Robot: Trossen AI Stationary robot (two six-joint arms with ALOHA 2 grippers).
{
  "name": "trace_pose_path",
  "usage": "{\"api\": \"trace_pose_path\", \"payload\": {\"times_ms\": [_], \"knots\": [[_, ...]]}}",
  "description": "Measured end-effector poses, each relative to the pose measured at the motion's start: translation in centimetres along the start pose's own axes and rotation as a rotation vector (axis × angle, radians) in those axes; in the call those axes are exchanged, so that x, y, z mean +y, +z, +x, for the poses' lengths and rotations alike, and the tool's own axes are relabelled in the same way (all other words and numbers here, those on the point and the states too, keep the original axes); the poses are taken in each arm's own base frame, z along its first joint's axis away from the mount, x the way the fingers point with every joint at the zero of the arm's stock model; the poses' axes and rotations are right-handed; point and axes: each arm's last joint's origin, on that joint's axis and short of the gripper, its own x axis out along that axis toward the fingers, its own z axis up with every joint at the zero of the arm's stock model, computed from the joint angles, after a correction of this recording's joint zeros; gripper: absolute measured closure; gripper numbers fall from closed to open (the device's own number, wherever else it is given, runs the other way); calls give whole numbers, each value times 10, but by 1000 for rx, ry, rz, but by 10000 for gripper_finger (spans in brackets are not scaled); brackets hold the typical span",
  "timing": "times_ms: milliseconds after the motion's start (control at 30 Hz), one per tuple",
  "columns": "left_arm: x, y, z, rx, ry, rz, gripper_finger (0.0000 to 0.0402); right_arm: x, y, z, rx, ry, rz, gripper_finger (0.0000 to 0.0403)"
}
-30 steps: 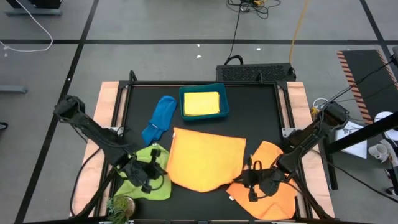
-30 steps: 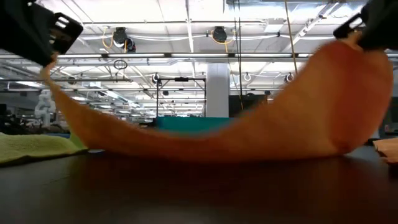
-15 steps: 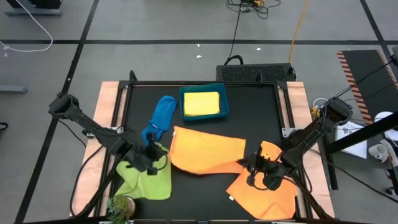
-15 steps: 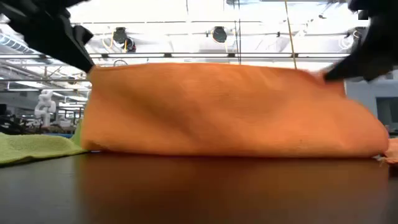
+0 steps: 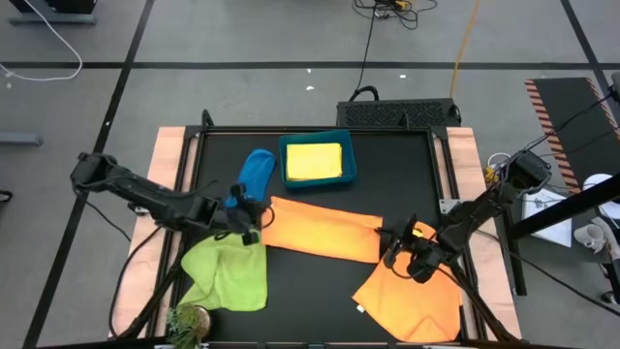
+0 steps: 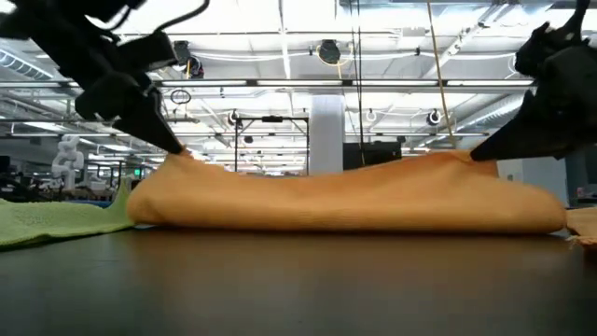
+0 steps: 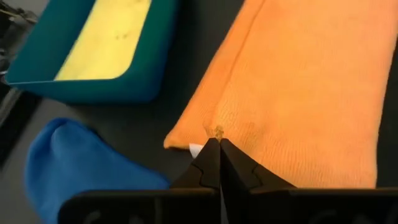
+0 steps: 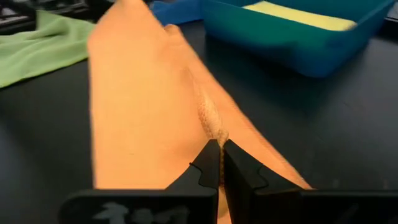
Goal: Fold microfiber towels
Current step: Fold the top orange microfiber cloth
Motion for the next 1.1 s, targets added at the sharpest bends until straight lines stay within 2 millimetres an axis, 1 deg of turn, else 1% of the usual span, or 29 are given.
{"api": "trace_pose_path", "payload": {"times_ms": [200, 467, 833, 1033, 1100], "knots": [[14, -5, 16, -56, -60, -25, 401, -9, -1, 9, 23, -44, 20, 403], [30, -13, 27, -51, -48, -30, 401, -17, -3, 15, 44, -79, 45, 403], [40, -11, 31, -81, -44, -11, 401, -29, -9, 19, 71, -109, 108, 403], [43, -9, 43, -94, -66, -6, 401, -40, -16, 23, 132, -134, 166, 397], [44, -12, 50, -65, -70, -5, 401, -43, -18, 24, 144, -142, 172, 391]]}}
